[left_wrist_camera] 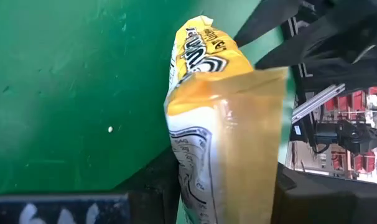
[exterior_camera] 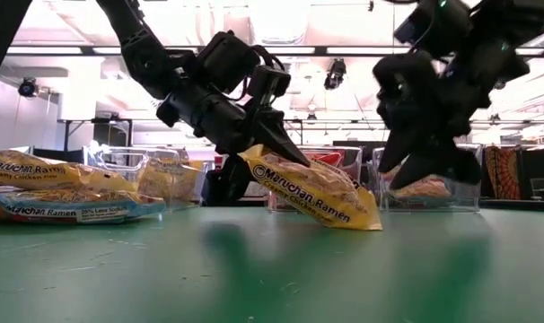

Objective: Sort Maruchan noodles
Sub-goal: Put the yellow noodle pack into the left transparent bin

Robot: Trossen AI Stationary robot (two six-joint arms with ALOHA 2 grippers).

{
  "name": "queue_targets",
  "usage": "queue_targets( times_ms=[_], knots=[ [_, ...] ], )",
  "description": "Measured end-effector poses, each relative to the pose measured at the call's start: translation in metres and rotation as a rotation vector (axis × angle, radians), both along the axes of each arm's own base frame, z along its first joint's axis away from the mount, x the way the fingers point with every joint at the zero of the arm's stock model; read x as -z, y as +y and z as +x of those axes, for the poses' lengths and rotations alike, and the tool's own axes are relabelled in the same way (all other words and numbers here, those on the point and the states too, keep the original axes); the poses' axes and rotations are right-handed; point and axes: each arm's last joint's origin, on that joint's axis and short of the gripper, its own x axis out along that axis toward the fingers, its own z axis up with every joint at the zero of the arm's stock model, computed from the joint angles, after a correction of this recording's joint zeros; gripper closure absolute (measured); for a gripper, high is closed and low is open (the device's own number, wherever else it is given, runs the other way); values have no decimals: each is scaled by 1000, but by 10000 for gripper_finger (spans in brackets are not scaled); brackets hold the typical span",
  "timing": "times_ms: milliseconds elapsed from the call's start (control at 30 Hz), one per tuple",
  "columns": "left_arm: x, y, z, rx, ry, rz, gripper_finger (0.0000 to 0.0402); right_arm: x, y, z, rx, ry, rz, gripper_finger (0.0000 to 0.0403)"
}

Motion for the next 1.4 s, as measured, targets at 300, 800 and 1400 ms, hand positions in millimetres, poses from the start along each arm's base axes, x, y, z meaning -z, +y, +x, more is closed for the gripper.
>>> queue_targets(
  times_ms=[300, 800, 1400],
  knots=[
    [-25, 10, -7, -29, -41, 56, 289, -13, -3, -13, 25, 13, -63, 275],
    [-115, 53, -78, -265, 9, 361, 290, 5, -3, -11, -49, 93, -138, 275],
    [-158, 97, -175, -512, 232, 697, 290, 16, -5, -9, 72, 143, -166, 275]
  ],
)
